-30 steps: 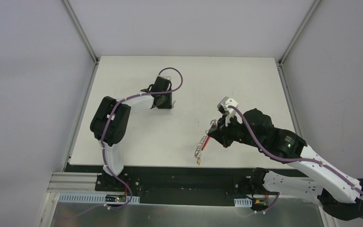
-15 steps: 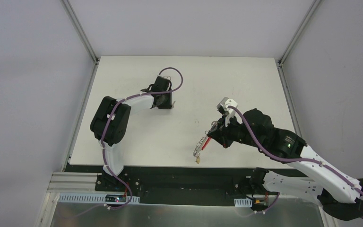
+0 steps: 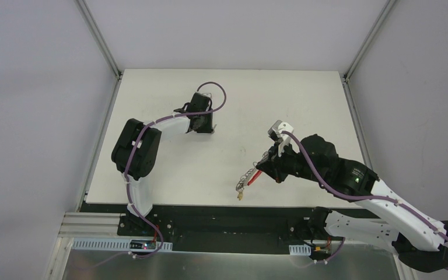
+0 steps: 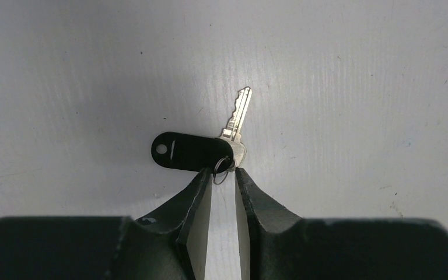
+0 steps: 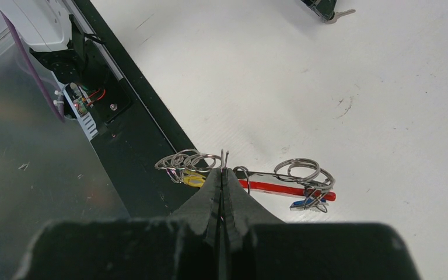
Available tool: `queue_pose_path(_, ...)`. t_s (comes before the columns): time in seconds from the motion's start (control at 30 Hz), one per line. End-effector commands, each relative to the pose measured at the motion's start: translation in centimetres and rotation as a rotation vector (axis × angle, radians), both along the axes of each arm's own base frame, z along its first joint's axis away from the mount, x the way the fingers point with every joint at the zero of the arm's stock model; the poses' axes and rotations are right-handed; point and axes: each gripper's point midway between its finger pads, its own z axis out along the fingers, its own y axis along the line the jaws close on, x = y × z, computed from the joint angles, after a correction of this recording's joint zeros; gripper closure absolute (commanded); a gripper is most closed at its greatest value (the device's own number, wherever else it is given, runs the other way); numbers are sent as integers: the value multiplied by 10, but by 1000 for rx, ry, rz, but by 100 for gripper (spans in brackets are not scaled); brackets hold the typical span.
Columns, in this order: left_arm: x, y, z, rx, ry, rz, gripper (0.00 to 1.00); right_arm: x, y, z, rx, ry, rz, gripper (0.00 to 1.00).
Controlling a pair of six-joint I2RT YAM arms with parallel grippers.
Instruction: Put the keys on the keyring
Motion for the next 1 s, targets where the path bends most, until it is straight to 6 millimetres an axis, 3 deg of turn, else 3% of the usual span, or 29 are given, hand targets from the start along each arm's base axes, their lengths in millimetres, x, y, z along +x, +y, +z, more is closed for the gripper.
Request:
queue_pose_path(0.0, 7, -6, 6, -18, -11, -1, 81, 1, 5, 18, 78, -25, 0, 100)
queue_pose_path(0.23, 10, -8, 5, -22, -8, -4, 87, 2, 5, 17, 75, -25, -3, 100)
queue_pose_path(0.43, 13, -6, 9, -12, -24, -1, 100, 2, 5, 18, 76, -24, -1, 100)
queue_pose_path(0.57, 12, -9, 18, -23, -43, -21, 100, 1, 6, 18, 78, -22, 2, 100)
queue_pose_path(0.8, 1, -21, 77, -58, -180, -108, 100, -2, 8, 21, 85, -19, 23, 100)
queue_pose_path(0.97, -23, -33, 132, -130, -262, -213, 100, -7, 10, 27, 99, -15, 52, 100)
